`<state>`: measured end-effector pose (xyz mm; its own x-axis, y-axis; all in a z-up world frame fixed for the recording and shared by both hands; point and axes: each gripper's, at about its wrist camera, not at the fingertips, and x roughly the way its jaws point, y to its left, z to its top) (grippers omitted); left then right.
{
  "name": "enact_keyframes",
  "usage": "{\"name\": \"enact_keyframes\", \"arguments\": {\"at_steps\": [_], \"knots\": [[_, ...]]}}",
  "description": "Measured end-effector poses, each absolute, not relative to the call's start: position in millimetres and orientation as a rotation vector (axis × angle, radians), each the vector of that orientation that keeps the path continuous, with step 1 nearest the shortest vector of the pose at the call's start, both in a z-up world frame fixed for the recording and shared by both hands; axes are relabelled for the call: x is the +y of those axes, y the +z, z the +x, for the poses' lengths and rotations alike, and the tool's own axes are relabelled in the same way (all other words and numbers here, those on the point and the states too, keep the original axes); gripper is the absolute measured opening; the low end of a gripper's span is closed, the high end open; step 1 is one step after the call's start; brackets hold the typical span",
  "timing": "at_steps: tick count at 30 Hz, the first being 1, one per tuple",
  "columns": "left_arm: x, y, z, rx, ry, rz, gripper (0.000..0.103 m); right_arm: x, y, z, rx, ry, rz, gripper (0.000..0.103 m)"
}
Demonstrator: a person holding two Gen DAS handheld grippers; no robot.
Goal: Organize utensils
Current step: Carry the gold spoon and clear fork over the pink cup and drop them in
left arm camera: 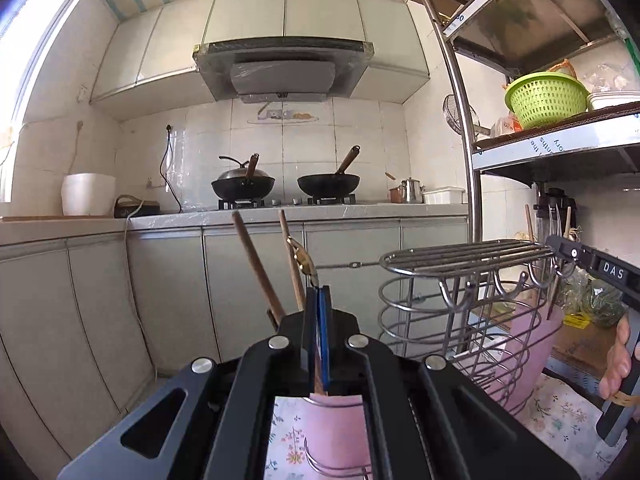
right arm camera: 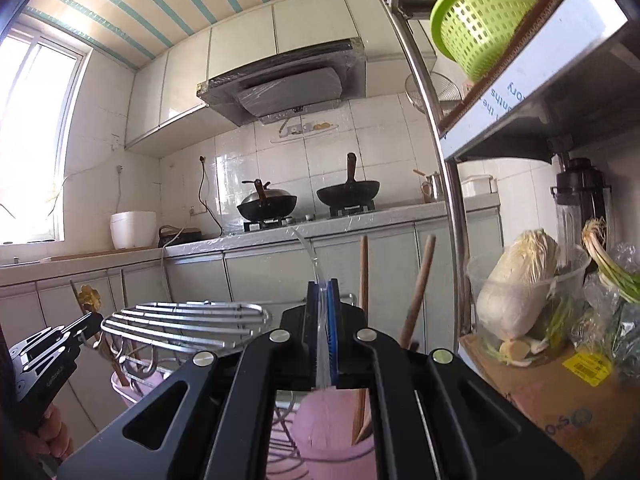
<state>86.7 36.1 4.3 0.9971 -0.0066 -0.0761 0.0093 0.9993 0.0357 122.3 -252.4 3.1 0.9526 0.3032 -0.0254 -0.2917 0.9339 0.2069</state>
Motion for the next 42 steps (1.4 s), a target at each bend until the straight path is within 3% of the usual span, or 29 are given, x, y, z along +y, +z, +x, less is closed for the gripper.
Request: {"name": "enact_keyframes", "arguments": {"at_steps": [8,17,19,21,22,24,27,28,29,42], "knots": [[64.1,5.7,101.1,0.177,-0.047,-0.066,0.002,-270.3,-23.6,134.5,0.274,0.306,0.323,0.005],[76.9,14.5,140.0,0.317,-0.124,-0.189,0.005,-274.2,-17.3,169.1,0.424,0.366,0.434,0.005],[76.6,16.0,141.8,0.342,-0.137,-0.192,0.01,-272.1,-15.2,168.8,0.451,0.362,0.415,0.005],[76.7,17.2,139.0,0.35,-0.144,-0.189,0.026,-271.8,-13.3,165.2,0.464,0.355,0.401,0.005],[76.1,18.7,137.7,0.35,-0.145,-0.184,0.029,-272.0,-12.0,162.4,0.467,0.348,0.389,0.005],[74.2,21.1,133.7,0.354,-0.151,-0.168,0.035,-272.6,-9.9,156.5,0.47,0.339,0.366,0.013],[72.1,23.3,128.6,0.369,-0.159,-0.156,0.037,-270.9,-7.4,146.6,0.472,0.336,0.326,0.03],[71.6,24.0,127.0,0.373,-0.156,-0.155,0.037,-269.7,-6.7,143.5,0.471,0.328,0.306,0.041],[71.2,24.4,124.9,0.374,-0.151,-0.154,0.037,-268.7,-6.1,140.9,0.47,0.328,0.29,0.044],[63.7,16.2,70.4,0.423,-0.111,-0.127,0.037,-266.8,-14.2,91.1,0.519,0.319,0.215,0.044]]}}
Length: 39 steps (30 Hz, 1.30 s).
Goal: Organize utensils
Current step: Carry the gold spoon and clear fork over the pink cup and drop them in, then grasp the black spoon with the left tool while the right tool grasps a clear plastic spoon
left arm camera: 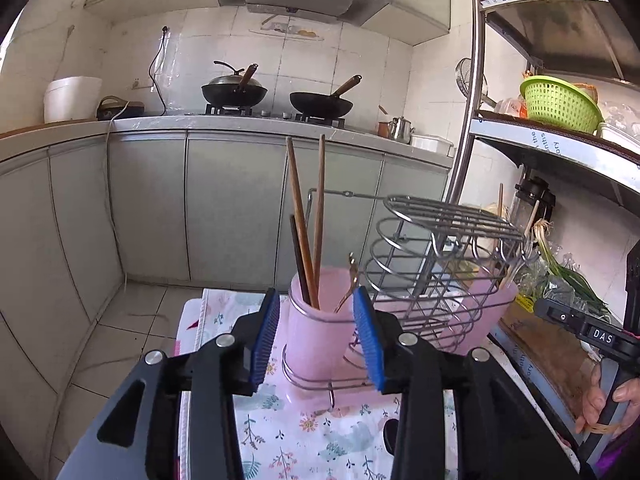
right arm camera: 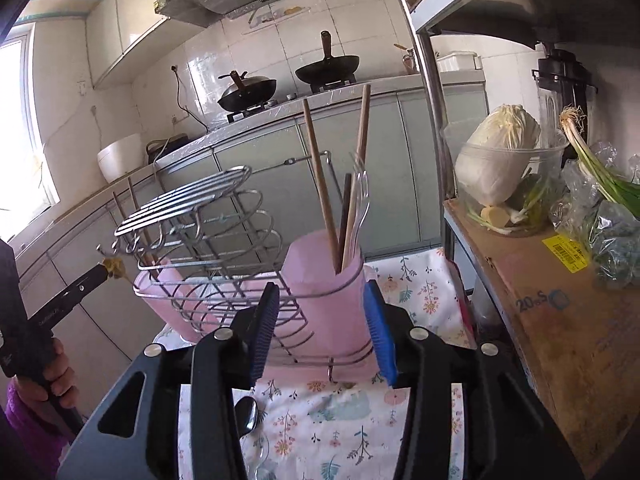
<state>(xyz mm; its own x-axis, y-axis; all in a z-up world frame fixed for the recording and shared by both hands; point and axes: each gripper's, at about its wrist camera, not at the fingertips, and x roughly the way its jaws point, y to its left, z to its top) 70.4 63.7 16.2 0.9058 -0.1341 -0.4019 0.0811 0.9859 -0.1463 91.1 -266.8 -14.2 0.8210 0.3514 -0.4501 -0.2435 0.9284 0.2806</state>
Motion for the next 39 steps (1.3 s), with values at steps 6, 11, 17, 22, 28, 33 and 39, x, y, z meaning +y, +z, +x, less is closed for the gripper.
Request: {"name": "enact_keyframes", "arguments": {"at_steps": [6,11,17,22,28,33,39], "knots": [[48.4,-17.2,53.8,0.551,-0.141,-0.151,0.037,-254.2,-34.5,67.3,0.583,0.345,0.199,0.044],[30.0,-46.6,49.3,0.682,-0.161,-0.149,0.037,-241.5,-57.4,53.4,0.682,0.374,0.194,0.044],[10.2,-64.6,42.5,0.749,-0.2,-0.168,0.037,-235.7,-78.6,42.7,0.777,0.382,0.233,0.044],[1.4,-72.9,44.1,0.813,-0.245,-0.204,0.037,-239.8,-87.1,35.0,0.82,0.37,0.273,0.044],[2.0,-93.8,62.0,0.964,-0.296,-0.315,0.036,-237.2,-87.9,25.9,0.808,0.366,0.241,0.044],[-0.3,-113.1,86.1,1.077,-0.347,-0.419,0.036,-231.0,-93.9,30.1,0.842,0.405,0.23,0.044],[-9.6,-137.6,111.7,1.178,-0.347,-0.467,0.032,-223.6,-106.2,34.4,0.9,0.444,0.23,0.044]]}}
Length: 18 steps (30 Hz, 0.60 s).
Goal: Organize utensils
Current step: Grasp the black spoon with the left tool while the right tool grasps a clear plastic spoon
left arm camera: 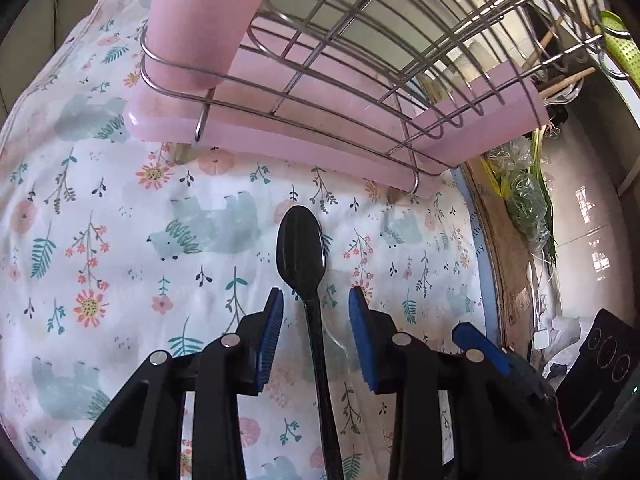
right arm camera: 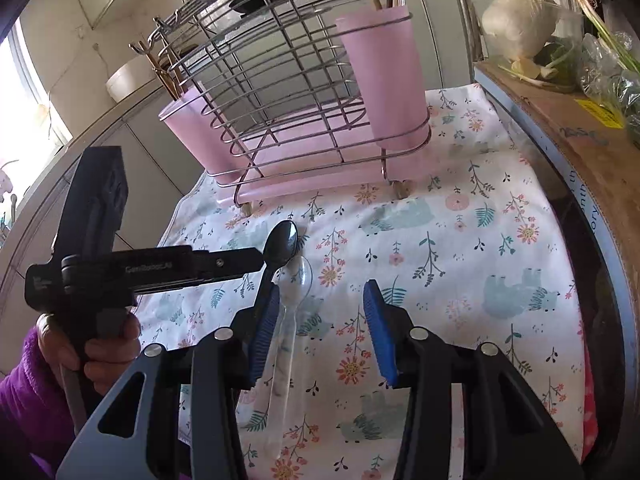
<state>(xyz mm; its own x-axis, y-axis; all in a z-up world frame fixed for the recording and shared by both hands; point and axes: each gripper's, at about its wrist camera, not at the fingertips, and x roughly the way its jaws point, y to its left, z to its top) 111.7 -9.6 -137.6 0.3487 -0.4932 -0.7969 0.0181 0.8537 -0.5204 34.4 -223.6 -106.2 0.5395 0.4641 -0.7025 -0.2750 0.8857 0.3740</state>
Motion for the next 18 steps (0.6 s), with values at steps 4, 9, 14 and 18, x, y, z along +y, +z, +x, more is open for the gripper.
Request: {"name": "enact_keyframes", "arguments": {"at_steps": [4,9,14,18], "knots": [[-13.6,-152.2,121.6,1.224,-0.313,-0.475,0.022,-220.3,-116.5,39.6,0.941,0.453,0.233,0.044],[-12.1,-153.1,123.1,1.203,-0.31,-0.495,0.008,-212.1,-124.2,44.6,0.975,0.48,0.227,0.044],[7.2,-140.6,113.2,1.158,-0.287,-0.504,0.006,-199.6,-128.0,53.4,1.007,0.52,0.229,0.044],[27.0,-130.0,102.6,1.142,-0.235,-0.471,0.006,-187.9,-130.8,71.0,1.042,0.547,0.213,0.038]]}}
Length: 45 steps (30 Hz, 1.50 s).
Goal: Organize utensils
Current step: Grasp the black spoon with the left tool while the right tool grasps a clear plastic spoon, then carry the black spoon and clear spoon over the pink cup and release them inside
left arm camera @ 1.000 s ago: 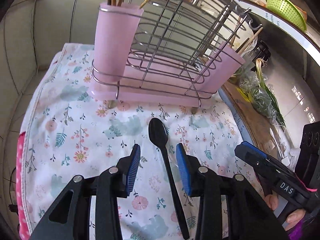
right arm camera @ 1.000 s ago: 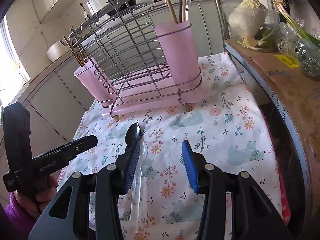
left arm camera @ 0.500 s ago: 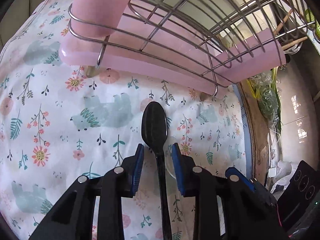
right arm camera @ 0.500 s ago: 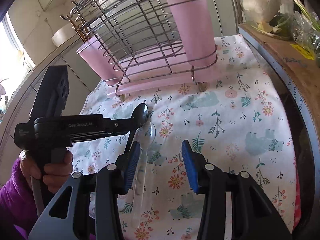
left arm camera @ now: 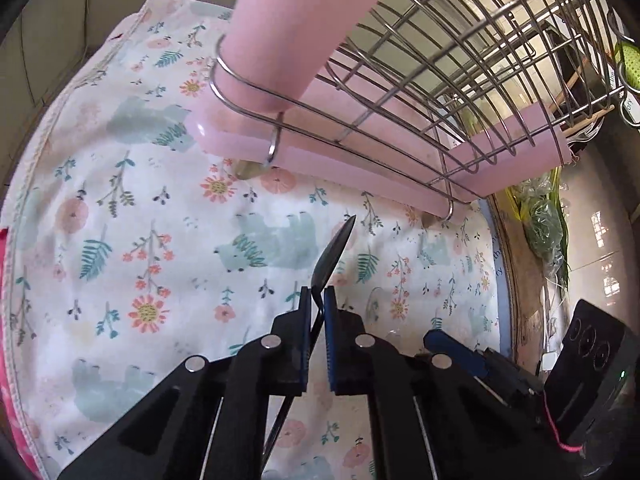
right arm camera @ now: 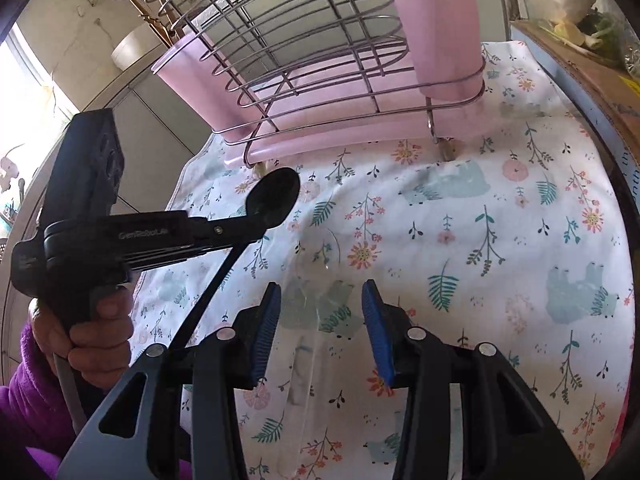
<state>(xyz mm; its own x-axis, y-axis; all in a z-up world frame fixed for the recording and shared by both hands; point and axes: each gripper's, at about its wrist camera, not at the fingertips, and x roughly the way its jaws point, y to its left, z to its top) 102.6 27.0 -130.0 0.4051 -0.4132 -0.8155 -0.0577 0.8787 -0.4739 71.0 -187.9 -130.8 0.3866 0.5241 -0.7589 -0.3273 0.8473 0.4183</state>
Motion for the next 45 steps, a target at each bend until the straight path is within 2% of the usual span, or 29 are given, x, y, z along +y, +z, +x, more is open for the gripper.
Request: {"name": "enact_keyframes", "arguments": {"at_steps": [5,12,16,25,33,45], "knots": [[40.4,-128.5,103.9,1.191,-0.195,-0.352,0.006,-173.2,-135.8,97.1,1.122,0.589,0.185,0.031],[24.7,-140.7,118.0,1.298,-0.206,-0.19,0.006,-157.3,-147.6,109.8,1.179,0.587,0.115,0.027],[17.1,-139.9,124.7,1.308,-0.201,-0.137,0.006,-156.9,-150.9,110.0,1.186,0.585,0.105,0.01],[9.4,-138.6,123.7,1.298,-0.192,-0.124,0.006,-176.8,-143.3,93.6,1.125,0.572,0.157,0.003],[21.0,-102.3,95.1,1.099,-0.256,-0.215,0.005,-210.1,-116.4,72.7,0.991,0.539,0.251,0.003],[59.1,-0.9,47.2,0.655,-0.323,-0.413,0.005,-247.4,-32.8,51.4,0.639,0.506,0.345,0.003]]}}
